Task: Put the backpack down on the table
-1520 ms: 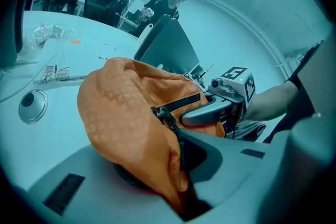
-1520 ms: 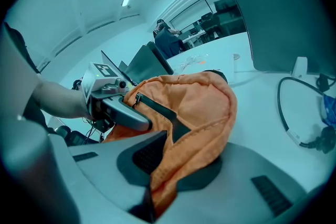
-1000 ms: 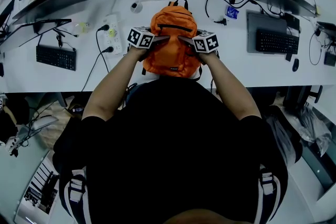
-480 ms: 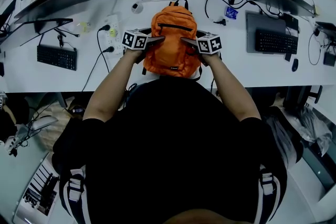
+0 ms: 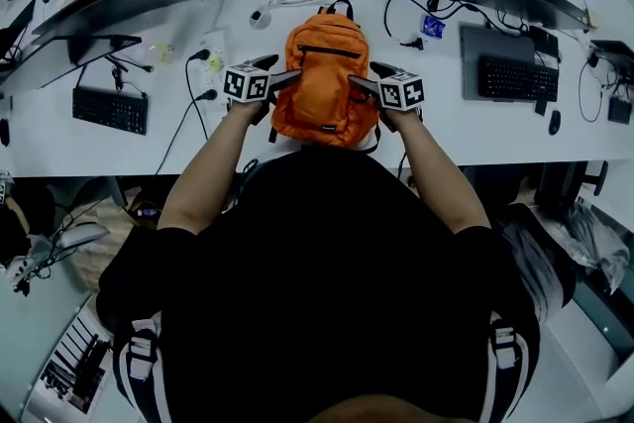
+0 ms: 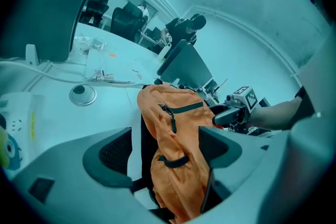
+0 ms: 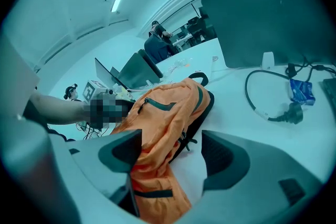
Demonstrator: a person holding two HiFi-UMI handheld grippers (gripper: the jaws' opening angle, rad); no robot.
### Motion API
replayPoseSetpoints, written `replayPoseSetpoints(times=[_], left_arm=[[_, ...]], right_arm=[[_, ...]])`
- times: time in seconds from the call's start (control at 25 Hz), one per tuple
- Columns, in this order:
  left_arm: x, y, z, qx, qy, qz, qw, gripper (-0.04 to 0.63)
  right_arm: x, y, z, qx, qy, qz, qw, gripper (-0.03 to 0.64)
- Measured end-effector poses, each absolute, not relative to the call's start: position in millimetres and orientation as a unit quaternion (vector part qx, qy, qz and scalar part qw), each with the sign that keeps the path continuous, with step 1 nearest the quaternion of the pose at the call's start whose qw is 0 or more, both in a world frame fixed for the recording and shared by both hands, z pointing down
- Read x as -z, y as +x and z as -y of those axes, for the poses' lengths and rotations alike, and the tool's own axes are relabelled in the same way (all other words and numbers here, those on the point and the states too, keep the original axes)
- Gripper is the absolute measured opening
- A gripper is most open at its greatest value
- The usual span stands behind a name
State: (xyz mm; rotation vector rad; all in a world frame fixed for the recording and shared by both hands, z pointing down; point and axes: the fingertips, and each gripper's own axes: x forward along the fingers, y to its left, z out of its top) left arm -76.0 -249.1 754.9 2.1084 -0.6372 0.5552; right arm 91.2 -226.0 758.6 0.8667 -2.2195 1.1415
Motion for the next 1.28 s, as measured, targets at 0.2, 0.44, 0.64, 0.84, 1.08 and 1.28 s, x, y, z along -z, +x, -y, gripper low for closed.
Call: replayPoseSetpoints(times=[0.2,0.44,0.64,0.84,1.08,1.28], left_arm=[[-739,-84,245,-0.216,0.852,0.272,0.392,0.376],[-723,-88,237,-0.223,0.862,0.273,0.365,0.374],[-711,-85,229,-0.217,0.868,0.264,0.361,0.374],[-686,-78,224,-0.204,0.881,0.25,0.346,0.374],[-655,-65,215,-0.165,0.895,0.224,0.349,0.374],[-630,-57,208,-0.141,0.908,0.215,0.33,0.357]], right_arm=[[-749,98,219,-0.409,0.332,0.815,0.242,0.347],[-729,103,214,-0.391,0.35,0.822,0.221,0.346],[-708,99,214,-0.374,0.352,0.833,0.206,0.333],[-681,93,214,-0.347,0.357,0.846,0.189,0.277],[-650,80,212,-0.331,0.359,0.859,0.153,0.215],[-631,59,203,-0.322,0.348,0.869,0.139,0.165]])
